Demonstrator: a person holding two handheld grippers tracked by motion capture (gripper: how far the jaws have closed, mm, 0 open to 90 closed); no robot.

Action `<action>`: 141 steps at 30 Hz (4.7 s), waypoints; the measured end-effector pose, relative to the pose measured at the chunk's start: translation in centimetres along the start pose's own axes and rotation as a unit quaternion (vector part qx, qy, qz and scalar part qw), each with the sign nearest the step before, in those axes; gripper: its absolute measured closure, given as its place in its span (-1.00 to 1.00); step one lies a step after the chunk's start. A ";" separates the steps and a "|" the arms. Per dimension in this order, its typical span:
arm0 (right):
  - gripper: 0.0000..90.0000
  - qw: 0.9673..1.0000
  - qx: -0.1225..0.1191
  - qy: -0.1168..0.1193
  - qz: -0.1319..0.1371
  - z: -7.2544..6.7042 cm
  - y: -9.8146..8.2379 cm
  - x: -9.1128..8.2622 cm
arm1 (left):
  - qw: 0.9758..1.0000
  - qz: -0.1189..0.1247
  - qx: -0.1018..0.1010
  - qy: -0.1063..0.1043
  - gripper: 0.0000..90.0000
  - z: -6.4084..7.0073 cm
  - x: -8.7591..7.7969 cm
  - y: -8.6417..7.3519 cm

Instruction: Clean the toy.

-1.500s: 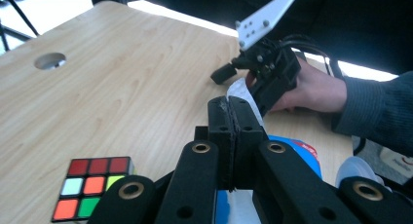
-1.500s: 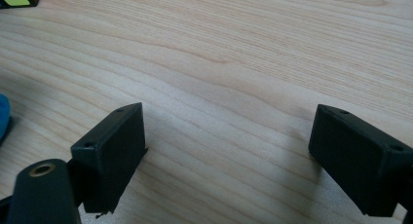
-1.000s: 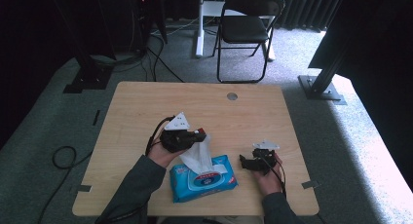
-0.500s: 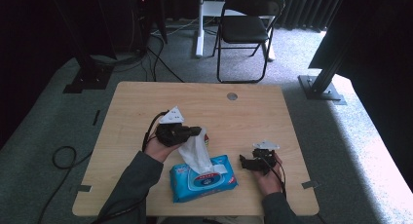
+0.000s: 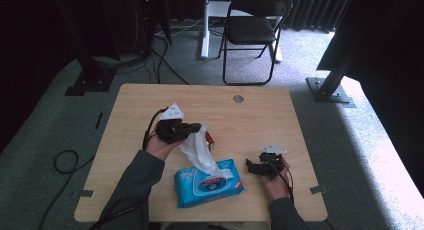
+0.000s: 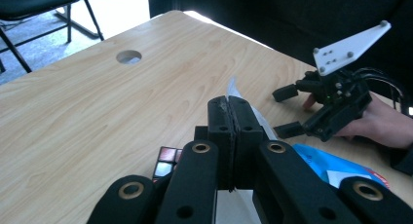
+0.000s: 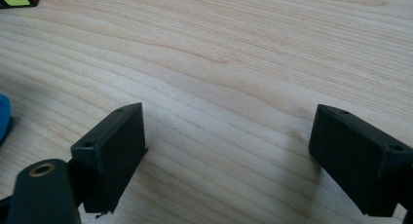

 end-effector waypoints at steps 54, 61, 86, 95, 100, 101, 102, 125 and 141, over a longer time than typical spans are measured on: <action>-0.71 1.000 -0.001 0.000 0.000 0.0 0.0 0.0 | 0.997 -0.026 -0.020 0.076 0.97 -3.0 4.6 -1.1; -0.71 1.000 0.000 0.000 0.000 0.0 0.0 0.0 | 0.995 -0.070 -0.022 0.070 0.97 -2.6 6.7 -4.3; -0.69 1.000 -0.003 0.002 0.000 0.0 0.0 0.0 | 0.995 -0.082 -0.026 0.044 0.95 -2.0 9.2 -5.8; -0.65 1.000 -0.011 0.011 0.002 -0.2 0.2 0.2 | 0.996 -0.081 -0.015 0.041 0.93 -1.5 10.4 -5.3; -0.65 1.000 -0.011 0.011 0.002 -0.2 0.2 0.2 | 0.996 -0.084 -0.004 0.043 0.82 -1.2 10.5 -5.2; -0.65 1.000 -0.011 0.011 0.002 -0.2 0.2 0.2 | 0.996 -0.084 -0.002 0.044 0.76 -1.2 10.4 -5.2; -0.65 1.000 -0.011 0.011 0.002 -0.2 0.2 0.2 | 0.996 -0.082 -0.002 0.046 0.66 -1.1 10.4 -5.2; -0.65 1.000 -0.011 0.011 0.002 -0.3 0.2 0.2 | 0.993 -0.097 -0.025 0.066 -0.19 -0.3 6.7 -8.3; -0.65 1.000 -0.010 0.011 0.002 -0.3 0.2 0.2 | 0.986 -0.149 -0.030 0.062 0.34 -0.3 7.7 -9.8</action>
Point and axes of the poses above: each handheld gripper's, and its own axes: x roughly forward along the jaws, y roughly out of its top, z roughly to its right, the point moved 3 cm from there along x, roughly forward along the jaws, and after that the axes turned 1 degree about x, right-handed, at the moved point
